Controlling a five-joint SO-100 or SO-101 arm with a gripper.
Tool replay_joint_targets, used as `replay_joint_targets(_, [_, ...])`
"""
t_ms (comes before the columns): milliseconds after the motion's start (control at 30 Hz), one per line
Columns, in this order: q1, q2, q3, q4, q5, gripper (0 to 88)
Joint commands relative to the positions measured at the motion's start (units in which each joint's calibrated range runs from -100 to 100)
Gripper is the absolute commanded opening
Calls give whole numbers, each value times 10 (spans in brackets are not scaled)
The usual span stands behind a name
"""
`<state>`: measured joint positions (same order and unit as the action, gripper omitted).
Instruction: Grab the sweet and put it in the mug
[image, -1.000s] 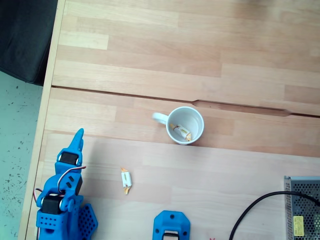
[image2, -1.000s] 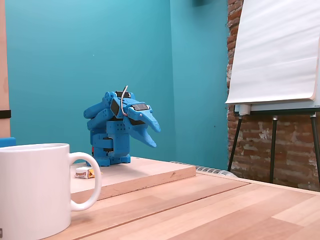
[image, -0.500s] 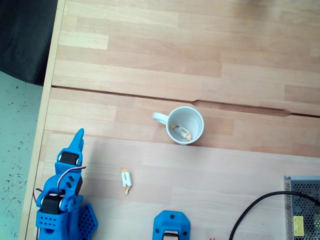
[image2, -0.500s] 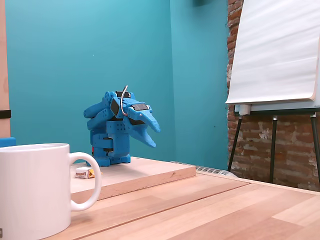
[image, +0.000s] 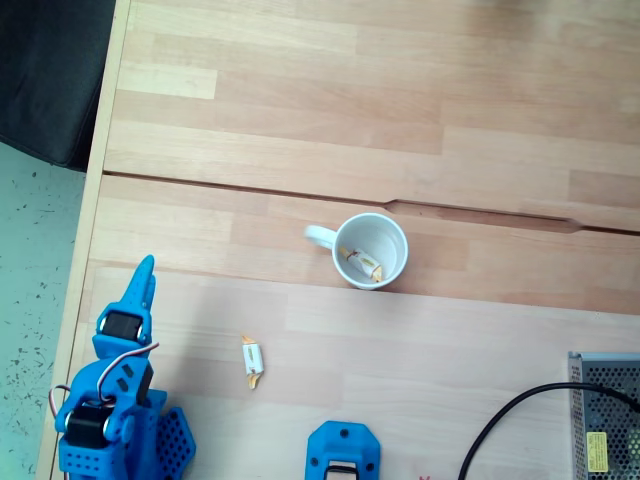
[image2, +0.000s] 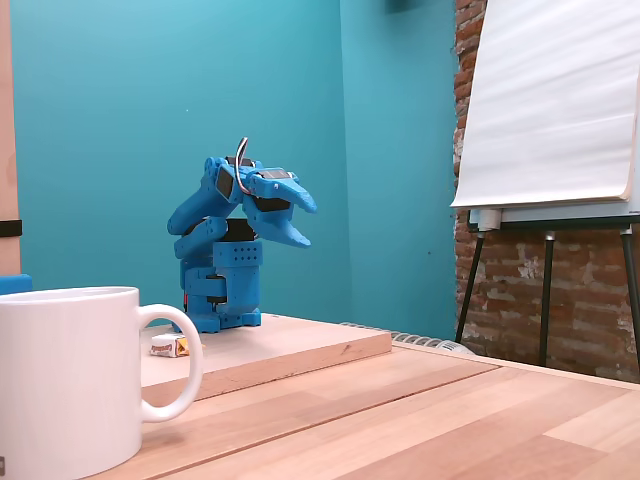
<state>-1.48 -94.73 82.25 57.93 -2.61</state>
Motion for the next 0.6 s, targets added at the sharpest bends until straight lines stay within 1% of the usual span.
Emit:
replay_joint_targets(0, [2, 10, -65, 34, -1, 204])
replay_joint_targets(333, [8, 236, -146, 51, -1, 205])
replay_joint_targets(567, [91, 315, -174, 51, 4, 205])
